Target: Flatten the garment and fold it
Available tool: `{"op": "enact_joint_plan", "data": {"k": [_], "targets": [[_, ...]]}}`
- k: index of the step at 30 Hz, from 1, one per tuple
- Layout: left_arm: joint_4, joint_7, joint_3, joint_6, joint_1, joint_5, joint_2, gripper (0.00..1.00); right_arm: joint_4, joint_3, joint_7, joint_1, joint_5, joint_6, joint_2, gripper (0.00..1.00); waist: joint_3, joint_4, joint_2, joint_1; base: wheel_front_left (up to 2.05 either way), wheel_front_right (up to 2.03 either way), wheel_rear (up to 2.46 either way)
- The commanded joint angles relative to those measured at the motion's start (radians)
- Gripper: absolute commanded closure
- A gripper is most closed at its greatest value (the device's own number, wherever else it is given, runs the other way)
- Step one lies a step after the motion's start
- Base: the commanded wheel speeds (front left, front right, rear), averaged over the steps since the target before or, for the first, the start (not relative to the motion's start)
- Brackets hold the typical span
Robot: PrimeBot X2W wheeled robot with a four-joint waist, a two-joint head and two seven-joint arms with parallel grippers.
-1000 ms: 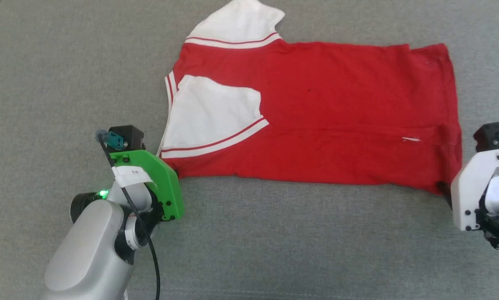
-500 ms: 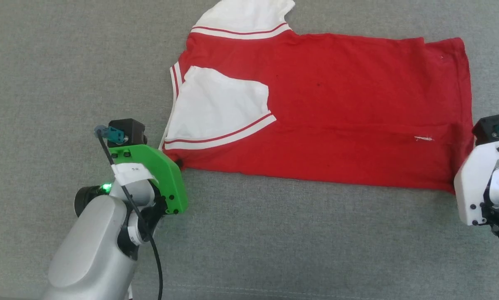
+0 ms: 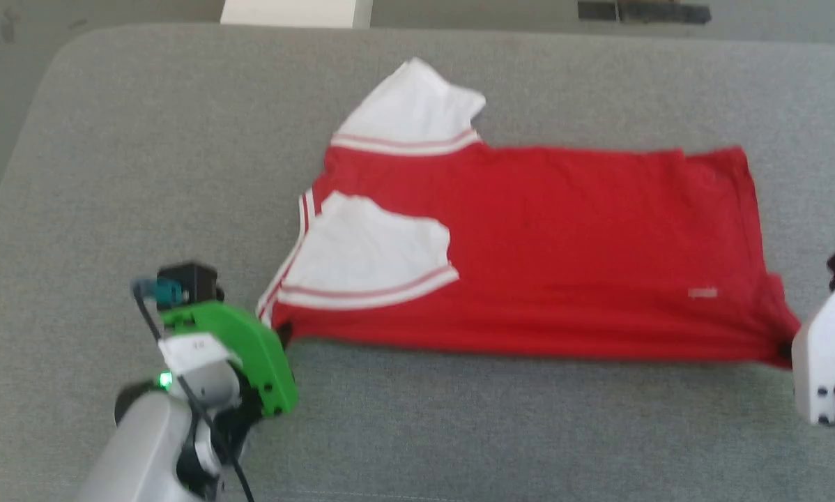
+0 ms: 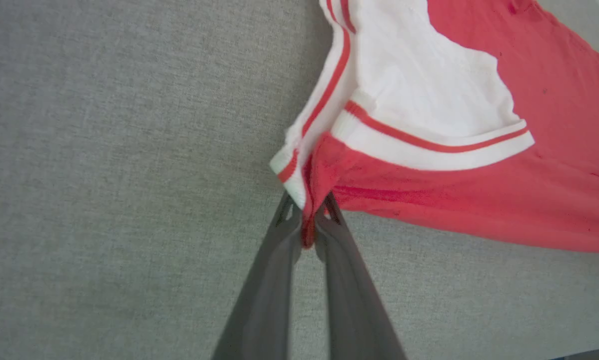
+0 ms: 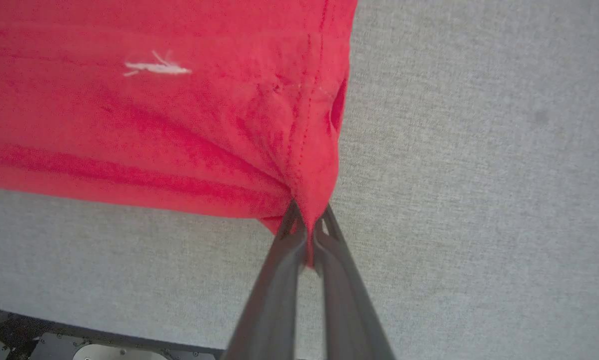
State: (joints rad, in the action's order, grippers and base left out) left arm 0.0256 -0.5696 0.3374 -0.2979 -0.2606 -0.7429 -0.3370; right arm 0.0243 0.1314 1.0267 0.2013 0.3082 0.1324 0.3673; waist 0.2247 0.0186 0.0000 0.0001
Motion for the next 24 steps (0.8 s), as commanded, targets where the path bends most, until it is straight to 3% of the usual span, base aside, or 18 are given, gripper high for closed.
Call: {"op": "enact_joint_plan", "data": {"k": [1,6,13,14,15,16,24], "targets": [[-0.010,0.006,-0.010,-0.017,0.039,-0.017,-0.010,1.00,-0.006,0.011,0.004,-0.032,0.002,-0.002,0.002,1.00,-0.035,0.001,0.0000,-0.0001,0.00,0.00,0.00],[-0.011,0.007,-0.007,-0.041,0.126,-0.038,0.006,1.00,0.003,0.016,0.001,-0.108,-0.006,-0.002,-0.034,1.00,-0.035,0.004,0.0000,-0.0001,0.00,0.00,0.00],[0.080,0.013,-0.010,-0.032,0.141,-0.073,0.037,1.00,0.070,0.017,-0.047,-0.142,-0.022,-0.002,-0.072,1.00,-0.032,0.006,0.0000,-0.0001,0.00,0.00,0.00],[0.090,0.017,-0.012,-0.030,0.138,-0.074,0.037,1.00,0.077,0.017,-0.060,-0.139,-0.022,-0.002,-0.076,0.85,-0.034,0.004,0.0000,-0.0001,0.00,0.00,0.00],[0.098,0.019,-0.014,-0.028,0.134,-0.074,0.037,0.58,0.087,0.011,-0.067,-0.138,-0.022,-0.002,-0.077,0.23,-0.036,0.002,0.0000,-0.0001,0.00,0.00,0.00],[0.102,0.018,-0.015,-0.027,0.130,-0.076,0.036,0.00,0.092,0.008,-0.072,-0.136,-0.020,-0.002,-0.076,0.00,-0.038,0.001,0.0000,-0.0001,0.00,0.00,0.00],[0.019,-0.022,-0.056,-0.036,0.117,-0.090,-0.028,0.00,0.049,0.017,-0.103,-0.094,0.032,-0.002,-0.044,0.00,-0.100,-0.018,0.0000,-0.0001,0.00,0.00,0.00]]}}
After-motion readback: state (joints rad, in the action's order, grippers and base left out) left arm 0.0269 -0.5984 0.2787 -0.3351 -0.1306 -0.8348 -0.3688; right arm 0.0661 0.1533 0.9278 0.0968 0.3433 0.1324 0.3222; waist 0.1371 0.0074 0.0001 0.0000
